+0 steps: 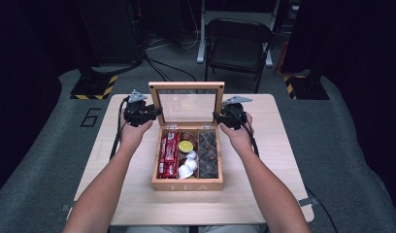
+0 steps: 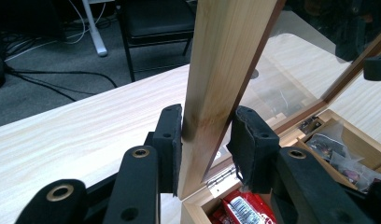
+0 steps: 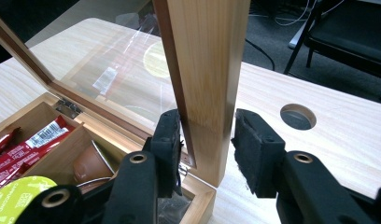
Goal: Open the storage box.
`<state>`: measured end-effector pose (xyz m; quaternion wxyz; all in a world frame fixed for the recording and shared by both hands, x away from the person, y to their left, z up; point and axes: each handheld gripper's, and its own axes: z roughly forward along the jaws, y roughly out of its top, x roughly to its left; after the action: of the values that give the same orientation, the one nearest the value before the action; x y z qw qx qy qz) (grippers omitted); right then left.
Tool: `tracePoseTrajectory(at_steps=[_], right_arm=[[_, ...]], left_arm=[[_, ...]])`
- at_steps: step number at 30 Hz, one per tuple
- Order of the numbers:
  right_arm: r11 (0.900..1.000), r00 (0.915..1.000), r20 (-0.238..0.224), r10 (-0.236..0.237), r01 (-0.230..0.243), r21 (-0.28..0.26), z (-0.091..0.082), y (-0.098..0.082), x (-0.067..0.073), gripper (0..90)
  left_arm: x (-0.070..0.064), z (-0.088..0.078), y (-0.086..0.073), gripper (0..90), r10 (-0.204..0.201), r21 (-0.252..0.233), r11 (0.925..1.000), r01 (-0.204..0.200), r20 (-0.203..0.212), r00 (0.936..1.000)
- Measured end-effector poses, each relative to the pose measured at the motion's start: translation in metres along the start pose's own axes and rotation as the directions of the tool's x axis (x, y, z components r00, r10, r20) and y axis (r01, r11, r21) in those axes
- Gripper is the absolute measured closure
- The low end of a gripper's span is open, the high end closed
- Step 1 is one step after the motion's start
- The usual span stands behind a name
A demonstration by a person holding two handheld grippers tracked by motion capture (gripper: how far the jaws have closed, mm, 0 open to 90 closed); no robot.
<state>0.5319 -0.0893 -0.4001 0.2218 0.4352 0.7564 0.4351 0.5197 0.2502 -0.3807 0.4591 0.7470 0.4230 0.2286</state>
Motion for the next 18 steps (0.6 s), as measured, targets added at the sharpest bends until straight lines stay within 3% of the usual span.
tracePoseTrajectory(at_steps=[14,18], right_arm=[[0.999,1.0,-0.004,0.0,0.001,0.043,0.014,-0.011,-0.003,63.5],[0.999,0.9997,0.012,-0.02,0.02,0.045,0.014,-0.01,-0.001,64.3]], left_arm=[[0.001,0.002,0.0,64.4,0.001,-0.007,1.0,-0.001,-0.006,1.0],[0.001,0.003,0.0,64.5,-0.003,-0.01,0.9999,0.002,-0.008,1.0]])
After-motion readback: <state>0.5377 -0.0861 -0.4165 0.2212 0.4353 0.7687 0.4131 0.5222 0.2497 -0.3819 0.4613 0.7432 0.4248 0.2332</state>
